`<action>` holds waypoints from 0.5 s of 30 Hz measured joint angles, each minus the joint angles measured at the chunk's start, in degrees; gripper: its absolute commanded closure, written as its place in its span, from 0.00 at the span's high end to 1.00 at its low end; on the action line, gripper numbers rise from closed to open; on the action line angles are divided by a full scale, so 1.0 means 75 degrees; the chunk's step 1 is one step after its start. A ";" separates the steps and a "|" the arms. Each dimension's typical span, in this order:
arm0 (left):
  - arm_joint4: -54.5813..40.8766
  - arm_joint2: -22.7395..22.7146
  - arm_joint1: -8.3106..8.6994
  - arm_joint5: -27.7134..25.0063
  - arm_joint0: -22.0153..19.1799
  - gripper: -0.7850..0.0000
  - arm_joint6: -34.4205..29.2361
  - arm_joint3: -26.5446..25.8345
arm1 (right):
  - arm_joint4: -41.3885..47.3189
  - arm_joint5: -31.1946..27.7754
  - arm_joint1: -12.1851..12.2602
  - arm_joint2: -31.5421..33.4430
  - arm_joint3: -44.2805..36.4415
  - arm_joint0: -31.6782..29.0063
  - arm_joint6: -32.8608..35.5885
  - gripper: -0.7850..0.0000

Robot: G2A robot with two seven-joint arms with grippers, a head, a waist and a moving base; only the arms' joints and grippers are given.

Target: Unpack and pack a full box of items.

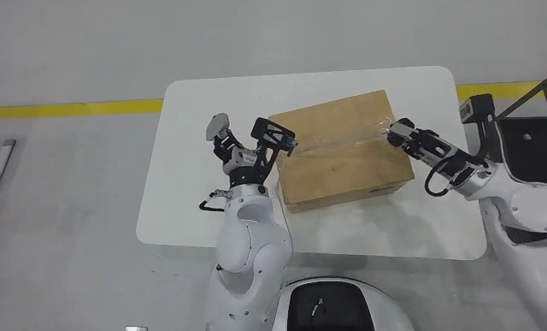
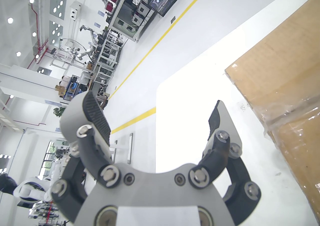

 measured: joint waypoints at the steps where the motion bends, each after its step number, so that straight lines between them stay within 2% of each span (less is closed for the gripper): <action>1: -0.0005 -0.0009 -0.0002 -0.0011 -0.0011 1.00 0.0016 0.0001 | -0.0044 0.0004 0.0002 -0.0019 0.0001 0.0013 -0.0038 0.00; 9: -0.0086 0.0010 -0.0033 -0.0058 -0.0118 1.00 0.0113 0.0171 | -0.0539 0.0021 0.0042 0.0006 -0.0160 0.0054 -0.0284 0.00; 15: -0.0121 -0.0108 -0.0036 -0.0083 -0.0013 1.00 0.0073 0.0213 | -0.0723 -0.0033 0.0065 -0.0211 -0.0572 0.0259 -0.0065 0.00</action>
